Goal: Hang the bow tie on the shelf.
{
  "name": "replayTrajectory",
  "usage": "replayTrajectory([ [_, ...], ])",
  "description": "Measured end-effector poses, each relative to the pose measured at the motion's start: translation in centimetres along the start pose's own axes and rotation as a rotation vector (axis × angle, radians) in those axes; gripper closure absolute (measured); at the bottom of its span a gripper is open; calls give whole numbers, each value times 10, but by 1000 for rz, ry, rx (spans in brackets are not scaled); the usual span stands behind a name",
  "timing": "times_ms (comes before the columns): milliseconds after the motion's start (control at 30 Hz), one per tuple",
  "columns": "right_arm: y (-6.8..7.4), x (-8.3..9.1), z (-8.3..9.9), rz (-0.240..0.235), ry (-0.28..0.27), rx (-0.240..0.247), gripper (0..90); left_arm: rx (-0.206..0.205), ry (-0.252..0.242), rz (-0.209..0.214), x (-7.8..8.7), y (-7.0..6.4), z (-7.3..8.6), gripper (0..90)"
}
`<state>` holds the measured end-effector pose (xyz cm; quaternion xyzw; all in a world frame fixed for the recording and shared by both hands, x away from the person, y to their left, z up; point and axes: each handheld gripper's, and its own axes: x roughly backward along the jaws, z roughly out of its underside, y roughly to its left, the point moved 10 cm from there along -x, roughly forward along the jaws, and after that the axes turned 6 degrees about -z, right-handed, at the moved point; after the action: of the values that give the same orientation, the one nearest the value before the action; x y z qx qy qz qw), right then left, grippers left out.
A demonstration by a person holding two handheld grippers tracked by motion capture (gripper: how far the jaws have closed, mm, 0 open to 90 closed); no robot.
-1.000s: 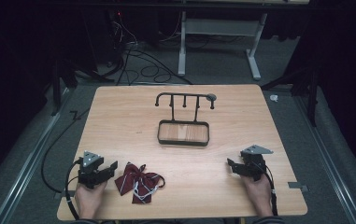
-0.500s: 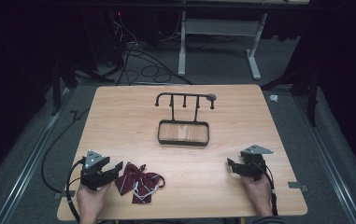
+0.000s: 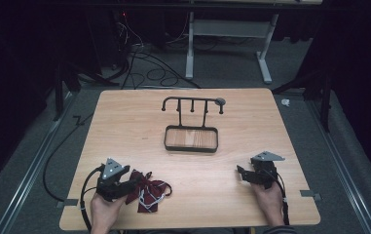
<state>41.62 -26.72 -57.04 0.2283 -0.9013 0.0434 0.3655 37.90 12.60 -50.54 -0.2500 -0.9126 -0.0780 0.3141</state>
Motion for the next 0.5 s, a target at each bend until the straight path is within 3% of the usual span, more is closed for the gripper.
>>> replayTrajectory([
  [233, 0, 0, 0, -1, 2, 0, 339, -48, 14, 71, -3, -30, 1, 478],
  [333, 0, 0, 0, -2, 2, -1, 339, -71, 23, 78, -6, -39, 3, 503],
  [500, 0, 0, 0, 0, 2, 1, 339, -68, 39, 104, -10, -48, 9, 519],
])
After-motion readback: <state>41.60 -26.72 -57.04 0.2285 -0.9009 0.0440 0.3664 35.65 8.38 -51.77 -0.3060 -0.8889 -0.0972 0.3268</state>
